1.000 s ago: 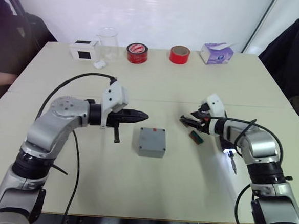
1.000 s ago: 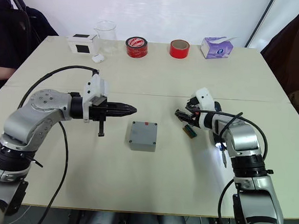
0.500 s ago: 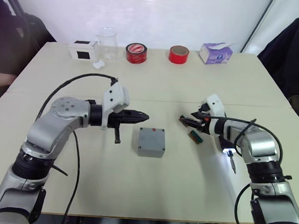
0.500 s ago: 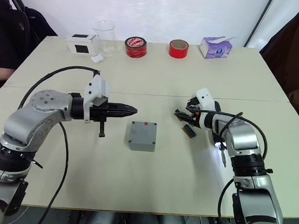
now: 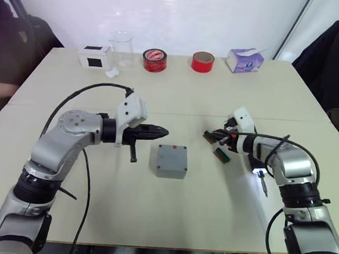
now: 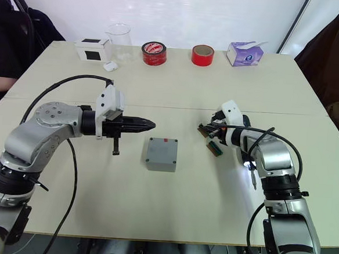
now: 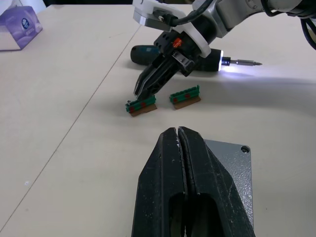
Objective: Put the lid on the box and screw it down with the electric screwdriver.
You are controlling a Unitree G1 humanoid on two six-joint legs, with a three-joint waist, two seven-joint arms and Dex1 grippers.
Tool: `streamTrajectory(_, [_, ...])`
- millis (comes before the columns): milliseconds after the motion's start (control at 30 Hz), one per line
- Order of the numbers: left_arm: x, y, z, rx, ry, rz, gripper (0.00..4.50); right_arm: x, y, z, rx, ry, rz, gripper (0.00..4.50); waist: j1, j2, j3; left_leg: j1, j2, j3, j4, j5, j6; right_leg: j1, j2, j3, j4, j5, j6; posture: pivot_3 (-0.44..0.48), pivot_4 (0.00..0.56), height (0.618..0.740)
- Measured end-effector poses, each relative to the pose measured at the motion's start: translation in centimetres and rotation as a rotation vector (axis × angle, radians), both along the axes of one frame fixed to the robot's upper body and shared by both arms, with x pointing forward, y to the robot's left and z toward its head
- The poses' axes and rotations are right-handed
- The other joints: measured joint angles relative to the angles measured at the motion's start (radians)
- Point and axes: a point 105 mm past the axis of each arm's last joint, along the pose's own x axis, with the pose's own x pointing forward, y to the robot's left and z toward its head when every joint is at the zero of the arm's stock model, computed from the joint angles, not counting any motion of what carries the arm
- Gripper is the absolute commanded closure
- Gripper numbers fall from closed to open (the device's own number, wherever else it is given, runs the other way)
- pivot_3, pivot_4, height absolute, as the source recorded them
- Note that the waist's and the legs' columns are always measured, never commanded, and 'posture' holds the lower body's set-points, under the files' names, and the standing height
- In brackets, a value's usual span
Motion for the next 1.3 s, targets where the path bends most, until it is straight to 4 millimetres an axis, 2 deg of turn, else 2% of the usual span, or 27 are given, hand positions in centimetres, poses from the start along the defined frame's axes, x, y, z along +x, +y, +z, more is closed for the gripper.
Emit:
streamTrajectory(400, [0.0, 0.0, 0.0, 0.001, -0.003, 0.003, 4.5, -0.3, 0.4, 0.3, -0.005, 0.005, 0.029, 4.45, 0.0, 0.0, 0.0, 0.0, 0.0, 0.0, 0.0, 0.0, 0.0, 0.0, 0.0, 0.0, 0.0, 0.0, 0.0, 0.0, 0.15, 0.74])
streamTrajectory(500, [0.0, 0.0, 0.0, 0.001, -0.003, 0.003, 4.5, -0.3, 0.8, 1.9, -0.003, -0.015, 0.045, 4.45, -0.001, 0.0, 0.0, 0.0, 0.0, 0.0, 0.0, 0.0, 0.0, 0.0, 0.0, 0.0, 0.0, 0.0, 0.0, 0.0, 0.15, 0.74])
streamTrajectory(600, [0.0, 0.0, 0.0, 0.001, -0.003, 0.003, 4.5, -0.4, 0.9, 4.4, -0.005, -0.072, 0.057, 4.45, 0.0, 0.0, 0.0, 0.0, 0.0, 0.0, 0.0, 0.0, 0.0, 0.0, 0.0, 0.0, 0.0, 0.0, 0.0, 0.0, 0.15, 0.74])
streamTrajectory(667, [0.0, 0.1, 0.0, 0.003, -0.001, 0.003, 4.5, -0.8, 1.1, 5.0, 0.003, -0.066, 0.074, 4.45, 0.0, 0.0, 0.0, 0.0, 0.0, 0.0, 0.0, 0.0, 0.0, 0.0, 0.0, 0.0, 0.0, 0.0, 0.0, 0.0, 0.15, 0.74])
streamTrajectory(867, [-0.4, 1.0, -1.1, 0.045, 0.033, 0.005, 4.5, -3.8, 3.6, 7.6, 0.001, -0.049, 0.237, 4.45, -0.002, 0.0, 0.0, 0.0, 0.0, 0.0, 0.0, 0.0, 0.0, 0.0, 0.0, 0.0, 0.0, 0.0, 0.0, 0.0, 0.15, 0.74])
streamTrajectory(1100, [-0.9, 1.8, -2.1, 0.079, 0.065, 0.01, 4.5, -6.7, 7.1, 7.2, -0.003, 0.009, 0.387, 4.45, 0.0, 0.0, 0.0, 0.0, 0.0, -0.001, 0.0, 0.0, 0.0, 0.0, -0.001, 0.0, 0.0, 0.0, 0.0, 0.0, 0.15, 0.74])
streamTrajectory(1300, [-0.9, 1.8, -2.0, 0.077, 0.059, 0.012, 4.5, -7.3, 8.3, 6.0, -0.049, 0.044, 0.42, 4.45, 0.001, 0.0, 0.0, 0.0, 0.0, -0.001, 0.0, 0.0, 0.0, 0.0, -0.001, 0.0, 0.0, 0.0, 0.0, 0.0, 0.15, 0.74])
